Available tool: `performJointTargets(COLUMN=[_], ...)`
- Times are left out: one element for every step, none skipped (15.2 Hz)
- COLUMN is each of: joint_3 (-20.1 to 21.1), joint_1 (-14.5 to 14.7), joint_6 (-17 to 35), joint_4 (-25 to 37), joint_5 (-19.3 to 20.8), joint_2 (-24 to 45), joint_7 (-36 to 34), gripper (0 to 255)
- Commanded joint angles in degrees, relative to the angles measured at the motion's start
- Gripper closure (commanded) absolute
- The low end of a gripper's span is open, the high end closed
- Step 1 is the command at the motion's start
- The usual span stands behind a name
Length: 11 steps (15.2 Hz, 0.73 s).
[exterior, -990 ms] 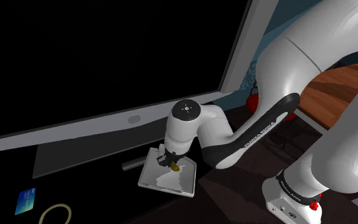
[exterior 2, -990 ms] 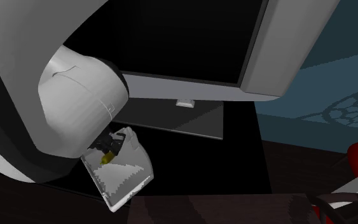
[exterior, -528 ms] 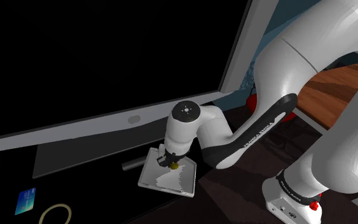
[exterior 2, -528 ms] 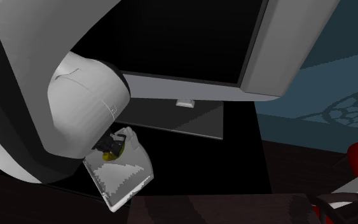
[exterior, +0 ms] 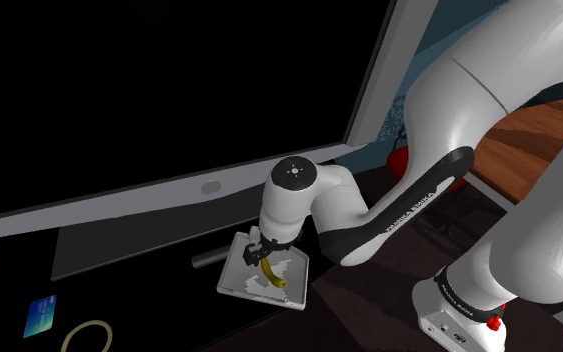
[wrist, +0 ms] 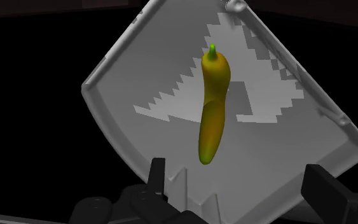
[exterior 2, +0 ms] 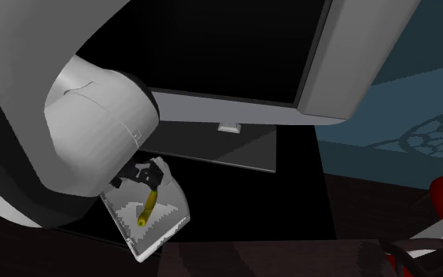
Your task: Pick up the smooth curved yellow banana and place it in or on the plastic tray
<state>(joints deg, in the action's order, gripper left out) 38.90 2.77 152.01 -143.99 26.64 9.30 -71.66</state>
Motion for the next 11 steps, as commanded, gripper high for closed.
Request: performJointTargets(joint_3=[2.69,4.07,4.72,4.46,4.38,4.36,4.36,4.36,4.36,4.36,4.36], joint_1=[-1.53,-2.18,-2.29,-2.03,-1.95,-1.93,-1.93,-1.93,-1.93,-1.93,-1.93], joint_6=[-2.00,-3.43,-4.66,-4.66,-4.66,-4.66,-4.66,-4.66,-4.66,-4.66,-4.66], joint_4=[-0.27,-0.44,-0.46,-0.46,-0.46,-0.47,-0.46,-0.46,-0.46,-0.46,-0.46], joint_5=[-6.38,-10.54,-13.72,-13.73,-13.73,-13.74,-13.74,-13.74,-13.74,-13.74,-13.74], joint_2=[-3.74,-6.39,-8.47,-8.48,-8.48,-8.48,-8.48,-8.48,-8.48,-8.48,-8.48], joint_7=[4.49,7.44,9.70,9.71,9.71,9.72,9.72,9.71,9.71,9.71,9.71], gripper=[0,0,0,0,0,0,0,0,0,0,0])
